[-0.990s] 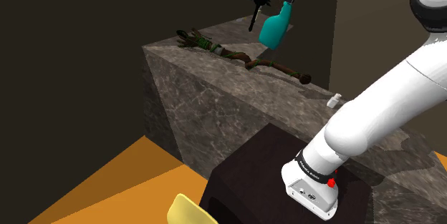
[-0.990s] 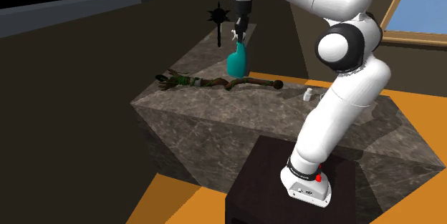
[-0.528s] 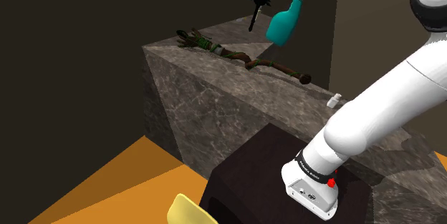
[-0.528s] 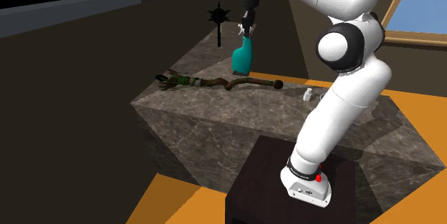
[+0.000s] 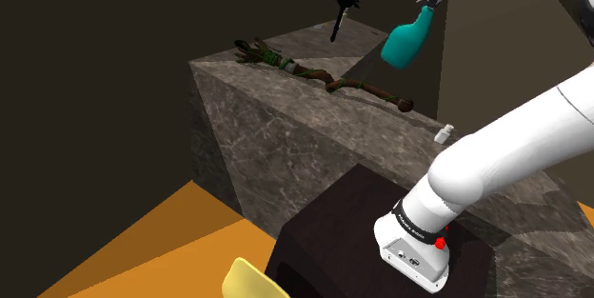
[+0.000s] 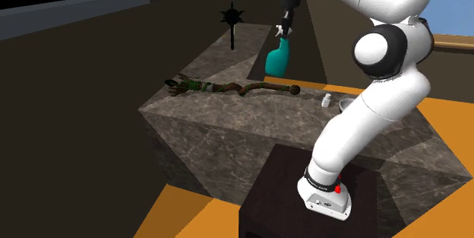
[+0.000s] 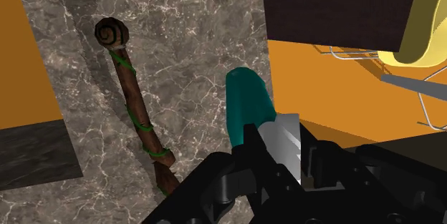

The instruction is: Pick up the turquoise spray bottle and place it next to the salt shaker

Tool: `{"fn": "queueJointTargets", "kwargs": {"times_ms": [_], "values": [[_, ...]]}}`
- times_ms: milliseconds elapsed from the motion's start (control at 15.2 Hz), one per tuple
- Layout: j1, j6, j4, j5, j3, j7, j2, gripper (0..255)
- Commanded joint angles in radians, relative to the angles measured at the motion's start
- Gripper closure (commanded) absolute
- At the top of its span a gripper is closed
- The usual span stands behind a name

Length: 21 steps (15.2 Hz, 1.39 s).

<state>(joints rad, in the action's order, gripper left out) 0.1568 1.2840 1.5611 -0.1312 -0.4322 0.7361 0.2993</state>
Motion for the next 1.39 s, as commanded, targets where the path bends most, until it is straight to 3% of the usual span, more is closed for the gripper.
{"fn": "queueJointTargets", "kwargs": {"times_ms": [0, 792, 1320], "values": [[0.014, -0.003, 0.014, -0.017, -0.022, 0.039, 0.023, 255], [0.090, -0.020, -0.013, -0.099, -0.228, 0.338, 0.057, 255], [0.114, -0.019, -0.131, -0.084, -0.450, 0.593, -0.039, 255]]}}
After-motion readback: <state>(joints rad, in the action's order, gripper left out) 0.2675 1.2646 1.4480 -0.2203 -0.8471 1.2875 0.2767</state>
